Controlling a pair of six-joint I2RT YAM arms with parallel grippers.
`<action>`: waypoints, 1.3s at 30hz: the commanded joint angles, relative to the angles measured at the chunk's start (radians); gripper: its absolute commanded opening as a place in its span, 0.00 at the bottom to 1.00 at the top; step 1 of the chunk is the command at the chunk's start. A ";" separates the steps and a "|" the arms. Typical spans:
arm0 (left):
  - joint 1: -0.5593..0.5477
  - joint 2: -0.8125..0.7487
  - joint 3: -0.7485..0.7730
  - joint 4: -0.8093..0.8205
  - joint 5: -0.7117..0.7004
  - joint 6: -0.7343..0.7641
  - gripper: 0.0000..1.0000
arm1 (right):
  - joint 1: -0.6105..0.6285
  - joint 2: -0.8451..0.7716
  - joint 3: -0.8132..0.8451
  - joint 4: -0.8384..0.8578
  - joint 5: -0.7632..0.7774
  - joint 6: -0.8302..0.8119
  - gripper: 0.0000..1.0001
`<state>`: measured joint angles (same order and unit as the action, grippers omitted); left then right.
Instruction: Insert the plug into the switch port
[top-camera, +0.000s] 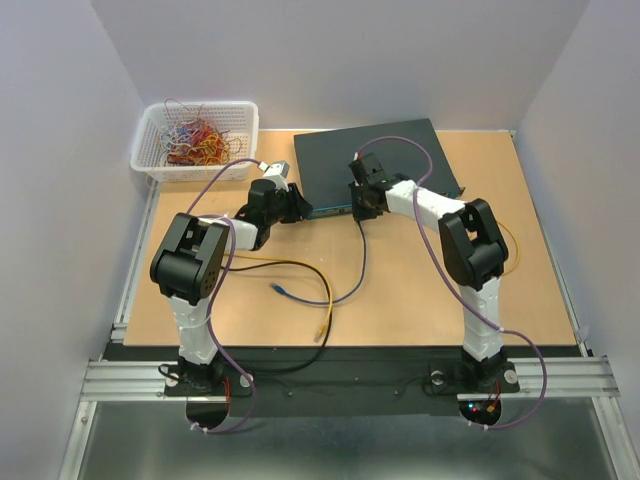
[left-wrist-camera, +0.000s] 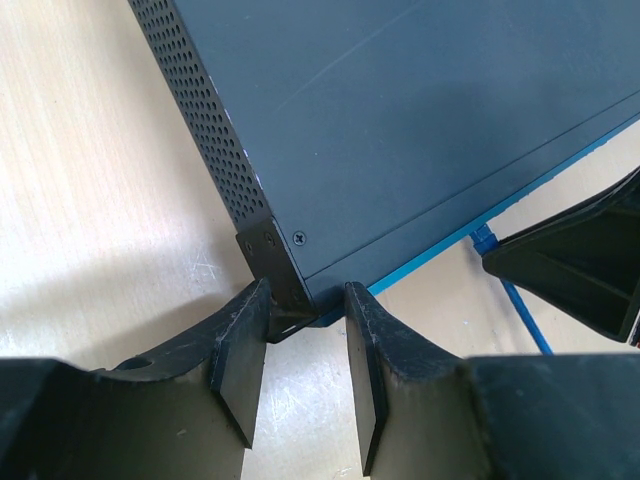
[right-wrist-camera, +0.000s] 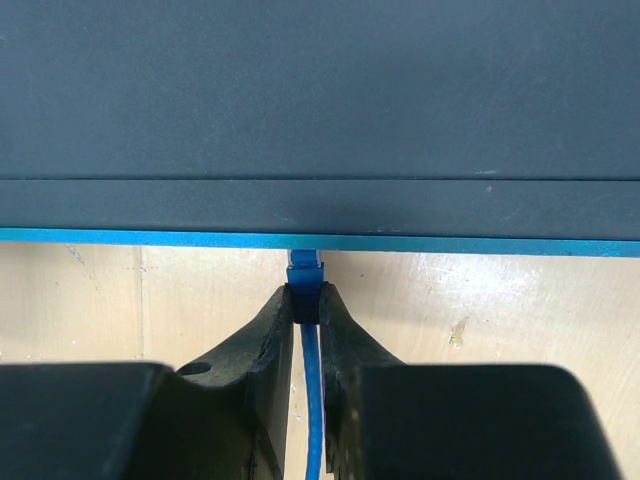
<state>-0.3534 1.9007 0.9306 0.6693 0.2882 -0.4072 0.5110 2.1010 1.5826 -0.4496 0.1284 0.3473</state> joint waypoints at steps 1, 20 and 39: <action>-0.047 0.028 0.034 0.007 0.058 0.007 0.45 | -0.008 -0.038 0.085 0.106 0.043 0.010 0.01; -0.047 0.035 0.039 0.003 0.057 0.010 0.45 | -0.005 -0.053 0.096 0.101 0.025 0.030 0.00; -0.047 0.038 0.037 0.004 0.054 0.010 0.44 | 0.024 -0.099 0.112 0.088 0.085 0.022 0.00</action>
<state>-0.3534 1.9034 0.9325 0.6712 0.2890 -0.4011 0.5262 2.0747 1.6081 -0.4721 0.1688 0.3691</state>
